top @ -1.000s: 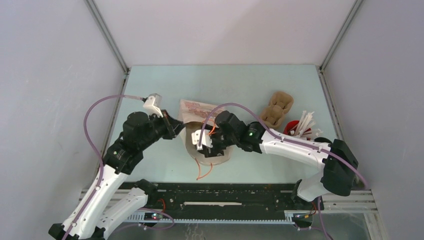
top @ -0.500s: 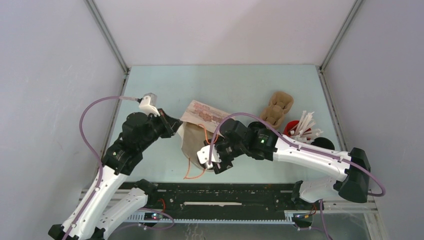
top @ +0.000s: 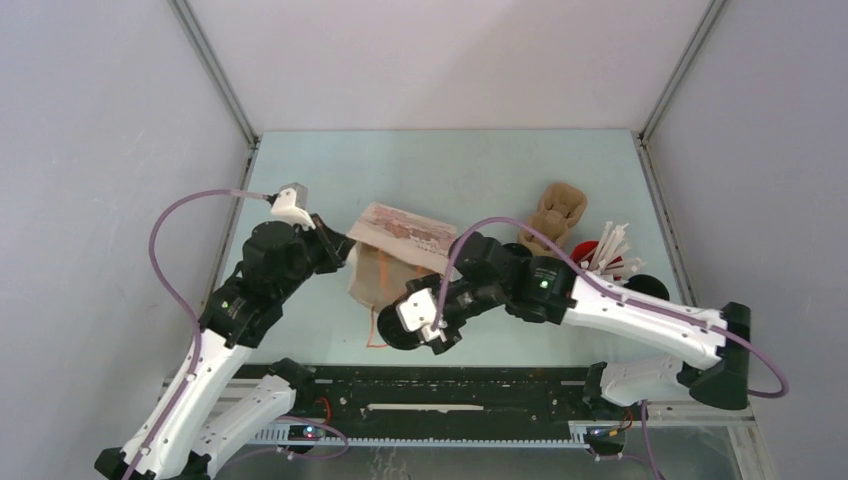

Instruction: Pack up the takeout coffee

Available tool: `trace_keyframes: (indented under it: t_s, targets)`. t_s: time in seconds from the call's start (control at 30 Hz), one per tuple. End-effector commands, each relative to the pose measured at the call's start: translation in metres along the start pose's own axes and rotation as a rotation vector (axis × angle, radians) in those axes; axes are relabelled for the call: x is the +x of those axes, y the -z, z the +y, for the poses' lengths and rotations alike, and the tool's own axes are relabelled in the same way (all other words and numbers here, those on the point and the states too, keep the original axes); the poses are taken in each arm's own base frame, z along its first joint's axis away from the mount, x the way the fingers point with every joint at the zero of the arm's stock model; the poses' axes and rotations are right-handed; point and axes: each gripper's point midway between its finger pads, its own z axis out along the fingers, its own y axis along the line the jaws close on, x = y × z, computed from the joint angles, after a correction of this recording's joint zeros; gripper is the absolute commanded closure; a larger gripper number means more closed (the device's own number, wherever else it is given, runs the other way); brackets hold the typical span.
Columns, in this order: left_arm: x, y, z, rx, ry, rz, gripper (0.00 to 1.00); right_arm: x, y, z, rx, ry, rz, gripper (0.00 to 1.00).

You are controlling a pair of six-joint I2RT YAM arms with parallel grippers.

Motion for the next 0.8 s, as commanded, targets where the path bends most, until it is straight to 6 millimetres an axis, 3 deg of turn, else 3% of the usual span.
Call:
trace_keyframes:
  t_s: [0.0,0.13,0.23,0.37,0.53,0.63,0.77]
  targets:
    - [-0.038,0.012,0.011,-0.106,-0.063,-0.117,1.0,-0.072,0.045,-0.011,0.089,0.016,-0.222,0.73]
    - [-0.045,0.015,0.025,-0.199,-0.103,-0.123,1.0,-0.094,0.069,-0.005,0.106,-0.007,-0.297,0.74]
    - [-0.051,0.02,0.039,-0.298,-0.12,-0.116,1.0,-0.097,0.091,-0.02,0.227,-0.079,-0.303,0.74]
    - [-0.047,0.023,0.046,-0.343,-0.078,-0.081,1.0,-0.084,0.135,-0.06,0.45,-0.237,-0.333,0.73]
    - [-0.046,0.03,0.042,-0.347,-0.002,-0.041,1.0,-0.068,0.17,-0.084,0.606,-0.349,-0.384,0.73]
    - [-0.052,0.036,0.033,-0.322,0.066,-0.021,1.0,-0.048,0.177,-0.097,0.665,-0.422,-0.374,0.73]
    - [-0.05,0.042,0.029,-0.321,0.103,0.022,1.0,-0.02,0.167,-0.113,0.709,-0.516,-0.403,0.74]
